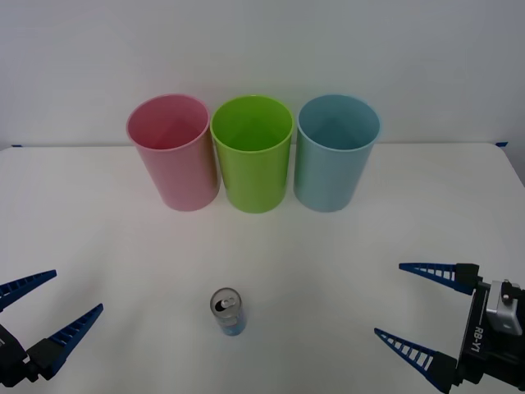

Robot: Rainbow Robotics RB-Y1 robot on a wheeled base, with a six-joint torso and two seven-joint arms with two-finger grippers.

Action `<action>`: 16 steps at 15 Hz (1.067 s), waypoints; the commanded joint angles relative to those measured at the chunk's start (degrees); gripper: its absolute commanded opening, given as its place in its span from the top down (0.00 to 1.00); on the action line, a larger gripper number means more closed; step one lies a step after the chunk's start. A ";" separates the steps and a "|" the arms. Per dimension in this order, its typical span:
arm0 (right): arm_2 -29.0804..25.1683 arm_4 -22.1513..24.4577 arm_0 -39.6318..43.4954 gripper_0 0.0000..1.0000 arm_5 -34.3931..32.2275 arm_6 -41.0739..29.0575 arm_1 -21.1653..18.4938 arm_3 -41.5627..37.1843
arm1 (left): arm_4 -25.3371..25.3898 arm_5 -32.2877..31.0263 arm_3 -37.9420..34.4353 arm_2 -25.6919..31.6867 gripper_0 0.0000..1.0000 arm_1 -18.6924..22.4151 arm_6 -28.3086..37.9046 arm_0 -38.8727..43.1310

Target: Put cans in the blue bin and PET bottles in the pink bin and trash in the green bin.

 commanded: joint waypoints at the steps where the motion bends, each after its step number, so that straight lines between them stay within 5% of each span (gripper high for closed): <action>1: 4.06 1.65 -0.39 0.00 1.59 0.98 0.09 0.39 | 0.00 0.00 0.00 0.00 0.00 0.00 0.00 0.00; 9: 19.61 3.41 -4.69 0.00 12.84 5.03 0.09 6.11 | 0.00 0.00 0.00 0.00 0.00 0.00 0.00 0.00; 16: 24.45 1.74 -7.86 0.00 16.00 14.96 3.79 16.13 | 0.00 0.00 0.00 0.00 0.00 0.00 0.00 0.00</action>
